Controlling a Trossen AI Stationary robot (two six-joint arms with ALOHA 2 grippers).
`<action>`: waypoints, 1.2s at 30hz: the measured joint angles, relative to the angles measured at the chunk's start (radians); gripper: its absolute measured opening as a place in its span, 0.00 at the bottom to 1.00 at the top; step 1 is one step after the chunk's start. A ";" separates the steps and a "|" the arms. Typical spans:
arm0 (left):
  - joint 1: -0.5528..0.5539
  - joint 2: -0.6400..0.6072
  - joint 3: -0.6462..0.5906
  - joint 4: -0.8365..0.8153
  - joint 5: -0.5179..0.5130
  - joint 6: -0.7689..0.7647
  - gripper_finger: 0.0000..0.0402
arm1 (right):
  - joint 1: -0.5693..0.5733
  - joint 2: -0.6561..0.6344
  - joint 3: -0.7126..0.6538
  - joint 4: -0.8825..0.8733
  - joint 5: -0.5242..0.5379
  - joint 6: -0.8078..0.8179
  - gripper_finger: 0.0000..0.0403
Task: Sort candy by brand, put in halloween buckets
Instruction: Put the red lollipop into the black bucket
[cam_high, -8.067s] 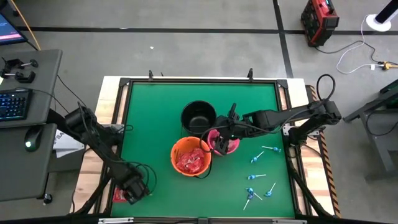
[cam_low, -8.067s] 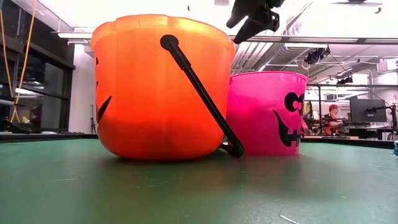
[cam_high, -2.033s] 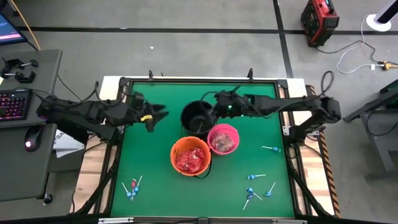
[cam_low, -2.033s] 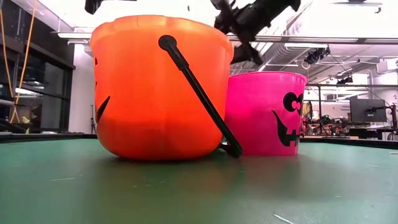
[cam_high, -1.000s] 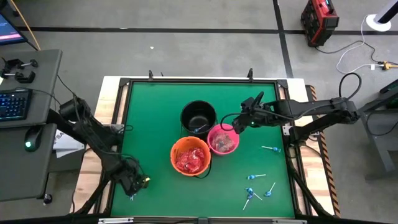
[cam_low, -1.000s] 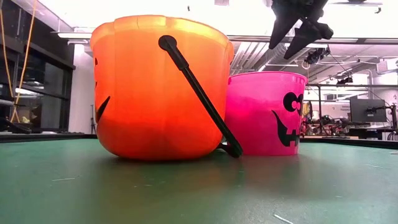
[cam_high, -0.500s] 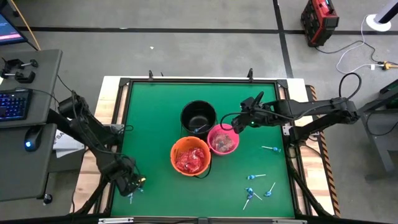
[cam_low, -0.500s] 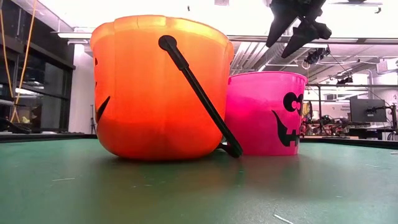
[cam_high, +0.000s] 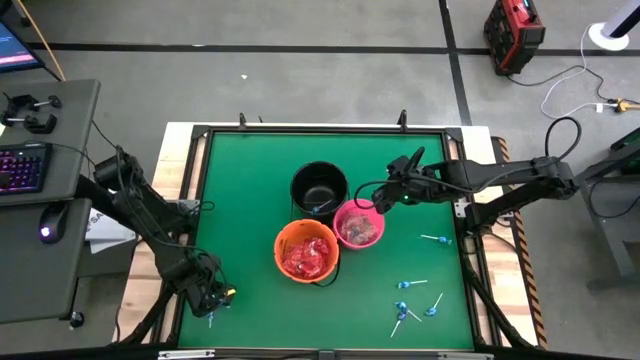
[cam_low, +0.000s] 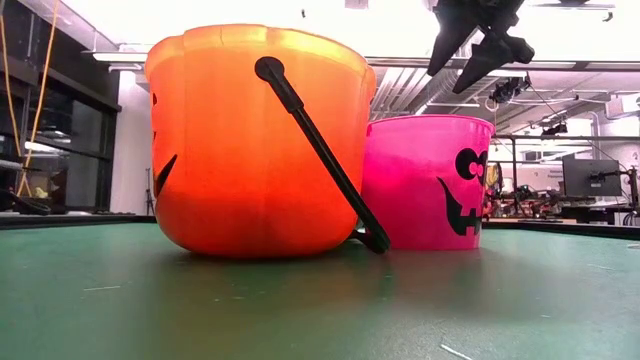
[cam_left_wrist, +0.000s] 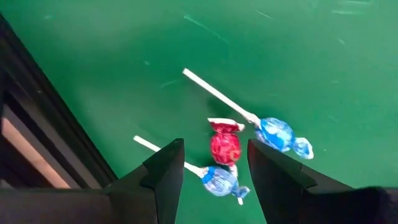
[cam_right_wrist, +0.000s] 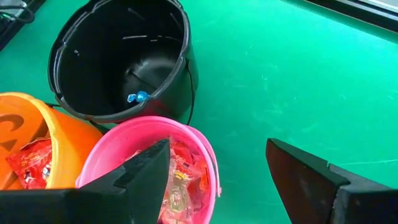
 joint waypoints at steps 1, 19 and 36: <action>0.000 0.000 0.000 0.007 0.001 0.001 0.41 | 0.000 0.000 0.000 0.000 0.000 0.000 0.64; 0.003 0.021 0.024 0.035 -0.008 0.180 0.41 | 0.000 0.000 0.000 0.000 0.002 0.002 0.64; 0.016 0.068 0.024 0.054 0.028 0.471 0.41 | 0.000 0.000 0.000 0.000 0.020 0.020 0.64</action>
